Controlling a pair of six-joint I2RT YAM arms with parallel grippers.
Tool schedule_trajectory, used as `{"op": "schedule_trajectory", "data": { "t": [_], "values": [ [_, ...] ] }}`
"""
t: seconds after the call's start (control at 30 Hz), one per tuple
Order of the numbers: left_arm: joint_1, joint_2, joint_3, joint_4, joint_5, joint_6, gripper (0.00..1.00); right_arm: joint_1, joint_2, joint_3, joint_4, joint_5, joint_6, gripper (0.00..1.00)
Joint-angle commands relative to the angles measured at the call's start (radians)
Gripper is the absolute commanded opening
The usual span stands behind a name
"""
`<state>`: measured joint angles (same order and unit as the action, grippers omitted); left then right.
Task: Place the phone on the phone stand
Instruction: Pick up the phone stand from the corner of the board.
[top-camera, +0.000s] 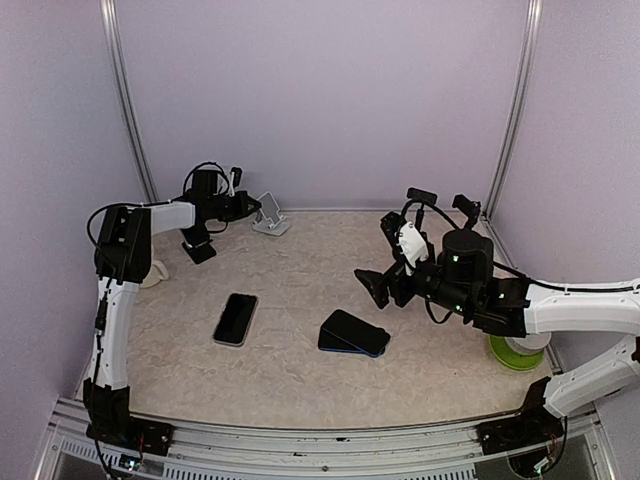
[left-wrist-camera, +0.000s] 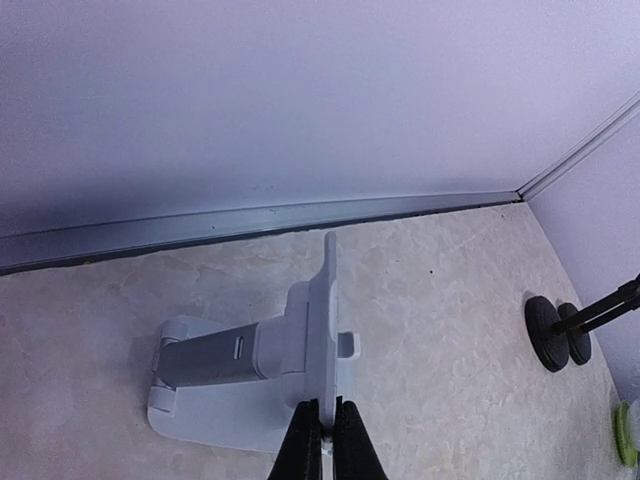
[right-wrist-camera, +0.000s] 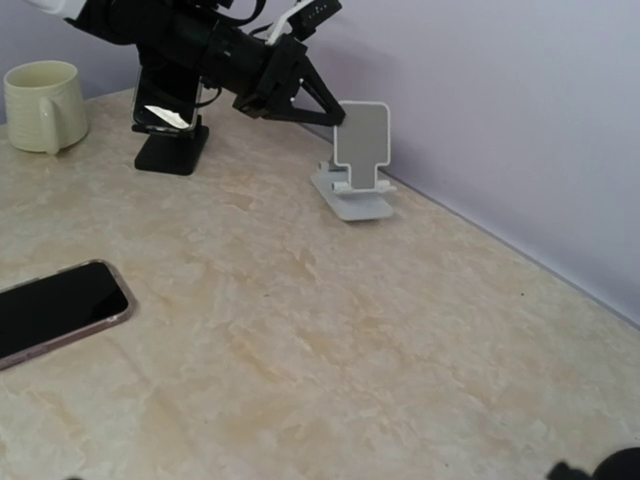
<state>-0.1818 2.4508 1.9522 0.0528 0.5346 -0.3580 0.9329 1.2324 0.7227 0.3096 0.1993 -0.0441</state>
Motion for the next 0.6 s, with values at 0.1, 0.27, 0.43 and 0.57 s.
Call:
{"op": "schedule_trajectory", "data": {
  "t": [0.1, 0.27, 0.43, 0.57],
  "values": [
    [0.005, 0.017, -0.038, 0.078, 0.084, -0.006, 0.00, 0.006, 0.006, 0.026, 0.002, 0.003, -0.010, 1.00],
    [0.005, -0.022, -0.077, 0.133, 0.132, -0.080, 0.00, 0.006, 0.006, 0.032, 0.004, -0.002, -0.019, 1.00],
    [-0.004, -0.111, -0.151, 0.187, 0.178, -0.126, 0.00, 0.006, 0.010, 0.039, 0.011, -0.004, -0.033, 1.00],
    [-0.020, -0.194, -0.221, 0.223, 0.214, -0.162, 0.00, 0.006, 0.028, 0.065, 0.002, -0.016, -0.007, 1.00]
  ]
}}
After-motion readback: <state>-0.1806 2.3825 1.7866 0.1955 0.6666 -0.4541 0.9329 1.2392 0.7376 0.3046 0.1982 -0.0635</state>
